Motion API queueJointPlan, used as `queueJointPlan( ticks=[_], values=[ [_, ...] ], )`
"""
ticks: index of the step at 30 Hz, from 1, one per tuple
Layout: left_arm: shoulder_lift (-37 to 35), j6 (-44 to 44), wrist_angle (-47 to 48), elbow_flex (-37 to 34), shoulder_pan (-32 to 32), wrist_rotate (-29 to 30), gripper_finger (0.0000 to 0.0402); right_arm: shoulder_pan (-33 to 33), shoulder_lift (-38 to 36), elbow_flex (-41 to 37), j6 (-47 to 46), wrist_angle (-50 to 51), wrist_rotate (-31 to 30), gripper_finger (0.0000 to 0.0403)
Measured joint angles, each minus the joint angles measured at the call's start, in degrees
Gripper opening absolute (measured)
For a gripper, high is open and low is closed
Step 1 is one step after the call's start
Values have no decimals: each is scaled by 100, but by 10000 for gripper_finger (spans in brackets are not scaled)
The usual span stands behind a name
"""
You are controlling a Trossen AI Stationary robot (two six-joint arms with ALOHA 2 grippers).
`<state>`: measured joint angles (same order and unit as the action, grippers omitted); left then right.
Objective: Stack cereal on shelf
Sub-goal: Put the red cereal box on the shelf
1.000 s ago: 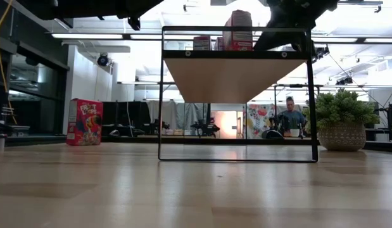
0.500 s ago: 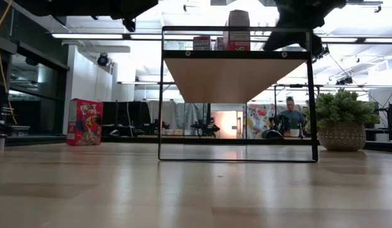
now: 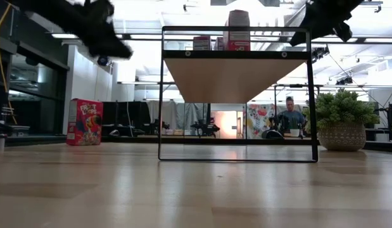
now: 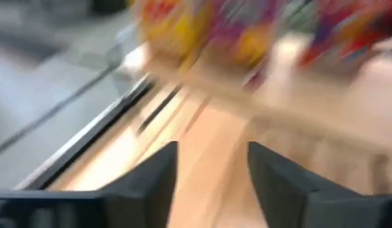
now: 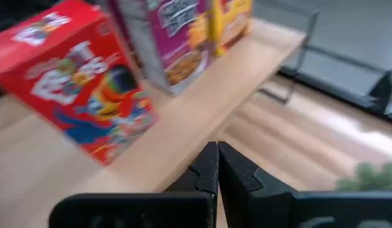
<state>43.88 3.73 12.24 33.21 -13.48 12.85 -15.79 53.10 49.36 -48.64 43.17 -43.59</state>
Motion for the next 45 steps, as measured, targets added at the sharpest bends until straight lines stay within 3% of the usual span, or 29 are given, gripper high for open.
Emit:
queueJointPlan(
  ticks=[5, 9, 14, 20, 37, 45],
  values=[
    [218, 708, 1461, 124, -375, 669, 261, 126, 66, 0, 104, 120, -434, 0],
    [508, 1227, 2617, 783, -780, 1028, 301, 256, 60, 0, 238, 125, -462, 0],
    [916, 1388, 3522, 1490, -1197, 1349, 314, 345, 62, 0, 411, 138, -466, 0],
    [1550, 1663, 4335, 1805, -1908, 1433, 315, 338, 64, 0, 363, 161, -420, 0],
    [2422, 764, 4103, 1803, -3339, 135, 315, 339, 321, 0, 386, 163, -420, 0],
    [2791, 505, 4106, 1803, -3580, -691, 315, 339, 690, -2, 369, 141, -313, 0]
  ],
)
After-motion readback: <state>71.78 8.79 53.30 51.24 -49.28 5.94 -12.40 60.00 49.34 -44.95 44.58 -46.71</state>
